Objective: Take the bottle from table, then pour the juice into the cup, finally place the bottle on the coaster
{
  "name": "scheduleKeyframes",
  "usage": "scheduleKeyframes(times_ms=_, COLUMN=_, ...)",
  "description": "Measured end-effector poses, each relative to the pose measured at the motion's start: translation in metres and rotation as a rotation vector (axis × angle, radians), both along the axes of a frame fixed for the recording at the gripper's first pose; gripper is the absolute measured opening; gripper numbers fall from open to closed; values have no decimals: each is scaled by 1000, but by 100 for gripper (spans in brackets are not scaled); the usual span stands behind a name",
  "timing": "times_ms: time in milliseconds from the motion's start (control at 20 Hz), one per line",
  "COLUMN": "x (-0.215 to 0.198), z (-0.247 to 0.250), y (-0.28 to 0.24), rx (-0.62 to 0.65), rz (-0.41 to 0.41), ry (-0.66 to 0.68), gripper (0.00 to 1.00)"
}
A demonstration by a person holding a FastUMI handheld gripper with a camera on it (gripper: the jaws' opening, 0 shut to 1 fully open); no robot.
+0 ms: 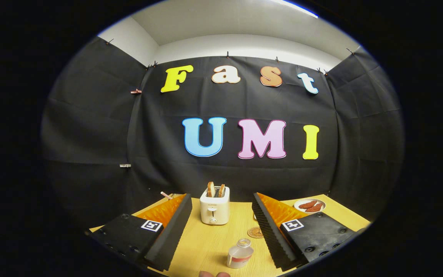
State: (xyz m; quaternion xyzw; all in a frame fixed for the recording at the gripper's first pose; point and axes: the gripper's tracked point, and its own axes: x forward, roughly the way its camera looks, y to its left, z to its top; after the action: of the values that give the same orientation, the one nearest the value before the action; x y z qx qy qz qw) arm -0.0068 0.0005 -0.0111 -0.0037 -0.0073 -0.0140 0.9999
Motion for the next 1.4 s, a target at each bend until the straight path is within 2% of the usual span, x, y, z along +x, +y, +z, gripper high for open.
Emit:
scheduleKeyframes(times_ms=150, x=-1, z=-2, y=3, rx=24, rz=13, ry=-42, gripper=97)
scheduleKeyframes(times_ms=300, x=-3, z=-26, y=-7, rx=54, rz=-23, ry=-40, gripper=96)
scheduleKeyframes(times_ms=500, x=-10, z=-79, y=-17, rx=74, rz=-70, ry=-15, gripper=97)
scheduleKeyframes(times_ms=950, x=-6, z=-190, y=-45, rx=30, rz=-143, ry=46, gripper=98)
scheduleKeyframes(times_ms=1400, x=5, z=-236, y=-50, rx=4, rz=-145, ry=64, gripper=99)
